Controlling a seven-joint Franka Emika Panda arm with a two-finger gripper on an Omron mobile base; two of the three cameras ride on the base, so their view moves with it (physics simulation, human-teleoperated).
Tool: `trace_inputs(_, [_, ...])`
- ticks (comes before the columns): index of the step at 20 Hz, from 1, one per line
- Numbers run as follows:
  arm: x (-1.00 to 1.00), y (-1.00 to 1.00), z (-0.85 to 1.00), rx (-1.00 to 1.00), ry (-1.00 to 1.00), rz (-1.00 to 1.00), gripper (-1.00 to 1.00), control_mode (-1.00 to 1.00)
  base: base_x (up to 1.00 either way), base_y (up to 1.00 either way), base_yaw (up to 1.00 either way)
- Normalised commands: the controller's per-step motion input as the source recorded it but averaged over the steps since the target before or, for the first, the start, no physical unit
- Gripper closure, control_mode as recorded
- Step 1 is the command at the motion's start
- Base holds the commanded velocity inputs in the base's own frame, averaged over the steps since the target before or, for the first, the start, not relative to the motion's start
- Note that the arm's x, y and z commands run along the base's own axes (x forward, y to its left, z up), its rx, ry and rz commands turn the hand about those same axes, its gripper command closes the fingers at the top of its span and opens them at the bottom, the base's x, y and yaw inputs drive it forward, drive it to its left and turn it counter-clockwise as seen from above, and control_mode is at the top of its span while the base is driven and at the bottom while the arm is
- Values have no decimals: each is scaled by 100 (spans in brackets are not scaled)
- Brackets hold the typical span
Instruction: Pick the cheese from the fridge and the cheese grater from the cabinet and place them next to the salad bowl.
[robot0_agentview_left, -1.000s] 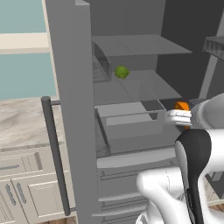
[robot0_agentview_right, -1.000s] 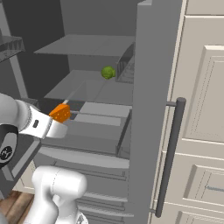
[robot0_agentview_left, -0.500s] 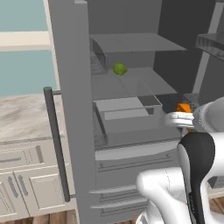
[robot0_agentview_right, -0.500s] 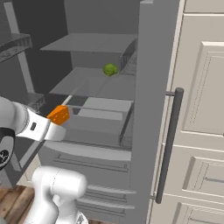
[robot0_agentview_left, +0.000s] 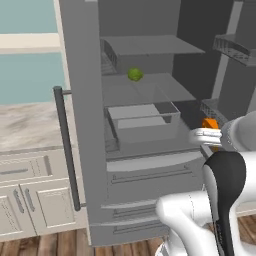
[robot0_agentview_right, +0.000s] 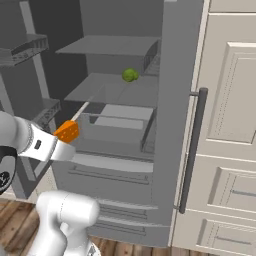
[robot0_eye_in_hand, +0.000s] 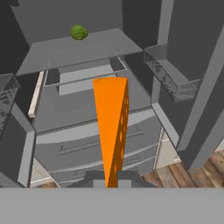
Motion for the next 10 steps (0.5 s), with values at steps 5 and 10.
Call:
trace_inputs(5, [0,0,0,0,0,0,100,100,-43,0,27])
trace_inputs(10, [0,0,0,0,0,0,100,100,-43,0,48])
